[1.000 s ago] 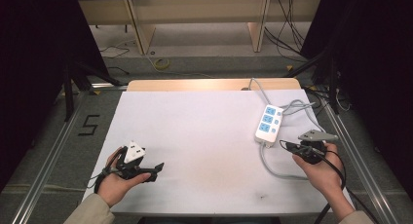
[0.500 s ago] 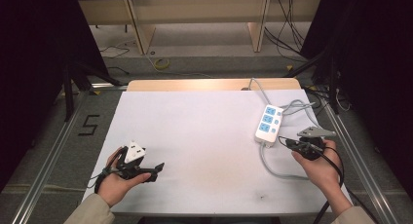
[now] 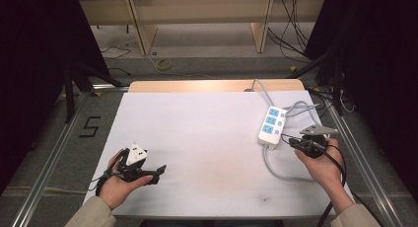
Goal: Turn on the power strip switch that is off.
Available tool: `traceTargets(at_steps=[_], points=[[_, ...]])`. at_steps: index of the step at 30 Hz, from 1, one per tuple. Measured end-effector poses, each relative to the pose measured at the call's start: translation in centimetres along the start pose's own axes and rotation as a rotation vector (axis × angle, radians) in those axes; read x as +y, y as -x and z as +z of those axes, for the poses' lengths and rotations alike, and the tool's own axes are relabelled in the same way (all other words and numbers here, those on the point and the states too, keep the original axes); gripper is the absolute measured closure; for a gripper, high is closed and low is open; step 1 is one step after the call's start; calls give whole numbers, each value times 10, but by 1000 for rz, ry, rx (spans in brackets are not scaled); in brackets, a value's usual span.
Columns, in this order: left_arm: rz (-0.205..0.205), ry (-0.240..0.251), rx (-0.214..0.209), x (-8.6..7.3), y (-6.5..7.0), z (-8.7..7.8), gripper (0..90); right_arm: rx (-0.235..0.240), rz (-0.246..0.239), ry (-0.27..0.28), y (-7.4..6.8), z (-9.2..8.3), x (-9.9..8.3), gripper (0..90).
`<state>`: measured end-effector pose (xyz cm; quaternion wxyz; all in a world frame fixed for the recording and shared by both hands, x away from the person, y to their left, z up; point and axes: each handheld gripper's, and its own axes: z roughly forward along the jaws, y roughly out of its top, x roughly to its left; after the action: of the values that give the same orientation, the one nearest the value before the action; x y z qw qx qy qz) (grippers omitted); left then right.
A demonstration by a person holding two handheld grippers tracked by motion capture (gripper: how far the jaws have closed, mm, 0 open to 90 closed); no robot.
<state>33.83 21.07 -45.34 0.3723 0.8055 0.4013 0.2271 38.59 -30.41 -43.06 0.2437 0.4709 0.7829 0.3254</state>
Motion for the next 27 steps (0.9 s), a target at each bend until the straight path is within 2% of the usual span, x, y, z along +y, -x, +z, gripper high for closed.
traceTargets(at_steps=[27], points=[[8,0,0,0,1,1,149,-13,29,-11,10,13,13,900]])
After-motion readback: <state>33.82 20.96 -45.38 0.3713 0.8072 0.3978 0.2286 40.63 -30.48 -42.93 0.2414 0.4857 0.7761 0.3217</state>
